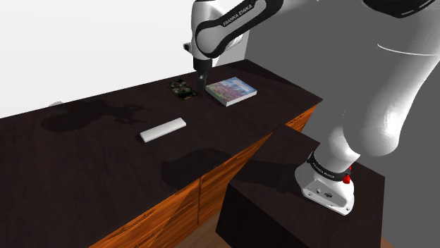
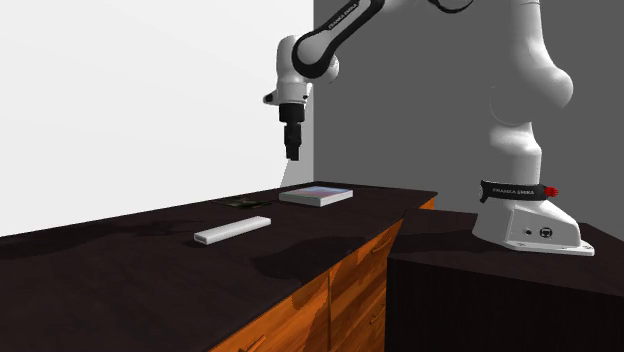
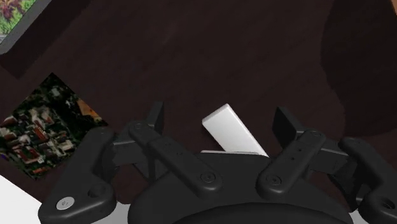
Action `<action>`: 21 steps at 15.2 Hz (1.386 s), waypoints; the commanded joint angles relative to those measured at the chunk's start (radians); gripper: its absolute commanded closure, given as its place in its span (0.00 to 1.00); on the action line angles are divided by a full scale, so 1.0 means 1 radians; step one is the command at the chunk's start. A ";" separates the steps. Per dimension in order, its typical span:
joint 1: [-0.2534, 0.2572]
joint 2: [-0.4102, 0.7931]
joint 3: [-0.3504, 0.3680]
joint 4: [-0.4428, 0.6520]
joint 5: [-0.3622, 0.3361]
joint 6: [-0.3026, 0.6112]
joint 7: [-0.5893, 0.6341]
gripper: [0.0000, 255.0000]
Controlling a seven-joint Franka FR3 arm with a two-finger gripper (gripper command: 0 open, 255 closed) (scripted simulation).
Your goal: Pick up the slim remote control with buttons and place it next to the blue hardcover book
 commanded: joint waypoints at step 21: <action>0.086 0.583 0.129 0.456 -0.055 0.130 -0.277 0.00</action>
